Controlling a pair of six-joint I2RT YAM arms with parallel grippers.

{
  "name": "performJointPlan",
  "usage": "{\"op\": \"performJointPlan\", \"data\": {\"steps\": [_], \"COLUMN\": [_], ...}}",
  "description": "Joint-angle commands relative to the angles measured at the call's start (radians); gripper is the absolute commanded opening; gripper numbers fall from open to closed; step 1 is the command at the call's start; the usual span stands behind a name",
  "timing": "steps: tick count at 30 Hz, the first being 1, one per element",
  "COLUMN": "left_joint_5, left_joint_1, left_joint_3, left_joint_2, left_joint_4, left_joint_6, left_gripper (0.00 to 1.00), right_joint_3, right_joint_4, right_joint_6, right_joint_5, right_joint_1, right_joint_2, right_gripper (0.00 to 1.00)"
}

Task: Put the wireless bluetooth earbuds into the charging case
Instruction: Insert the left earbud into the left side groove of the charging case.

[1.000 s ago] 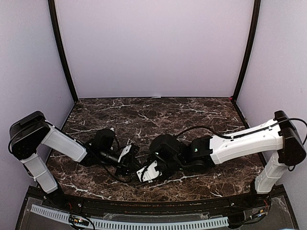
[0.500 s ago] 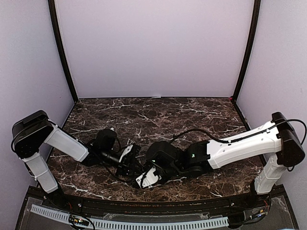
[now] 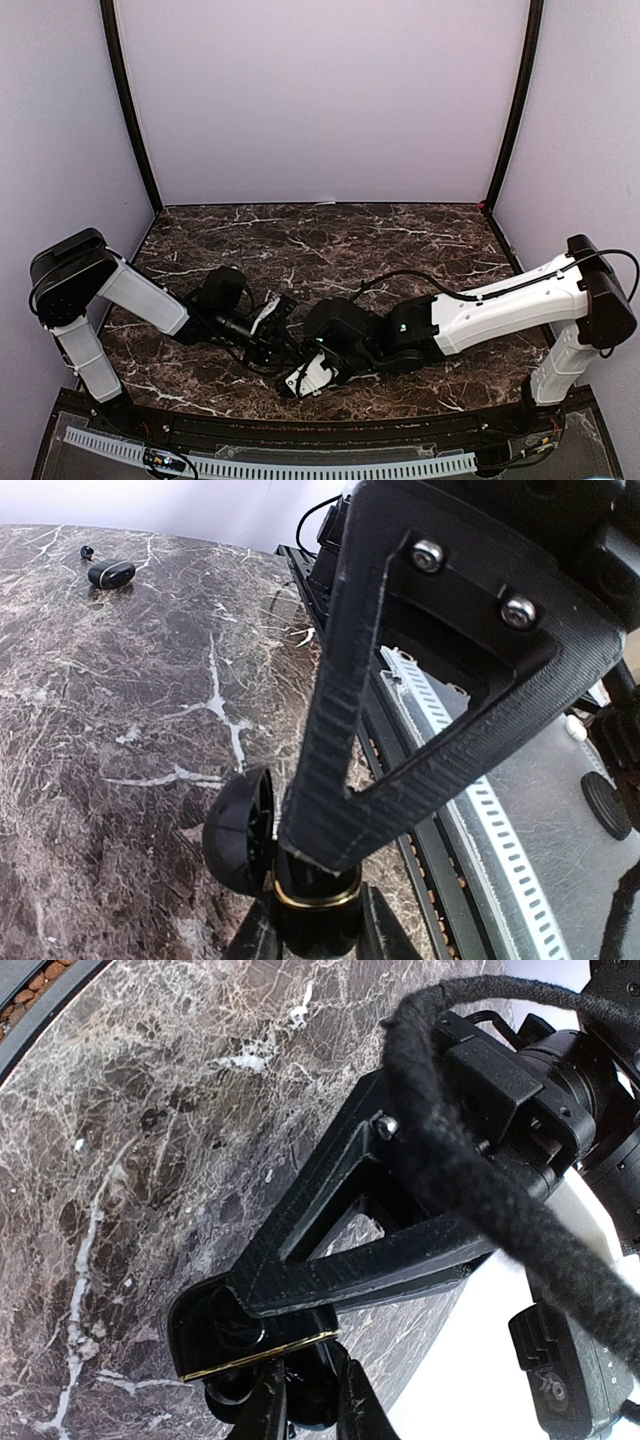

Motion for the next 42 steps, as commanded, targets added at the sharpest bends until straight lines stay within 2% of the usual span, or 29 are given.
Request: {"op": "performJointPlan", "data": {"steps": [1,8,26,42], "left_joint_5": [0.028,0.034,0.035,0.04], "left_joint_1": [0.013,0.013,0.013,0.013], "left_joint_3": [0.023,0.016,0.013,0.011], "left_joint_2": [-0.011,-0.023,-0.029,-0.032], "left_joint_4": [0.063,0.052,0.03,0.03], "left_joint_6": [-0.032,-0.004,0.031,0.035], "left_gripper": [0.0,0.0,0.0,0.0], "right_joint_3": [0.007,0.003,0.035,0.05], "right_joint_4": [0.01,-0.014,-0.081,-0.112], "right_joint_6": [-0.007,-0.001,0.021,0.043], "right_joint_5": [-0.044,-0.104,-0.188,-0.24], "right_joint_1": [0.017,0.001,-0.031,-0.062], "right_joint_2": [-0.03,-0.055,-0.049,-0.062], "right_gripper": [0.13,0.22,0.33,0.38]}}
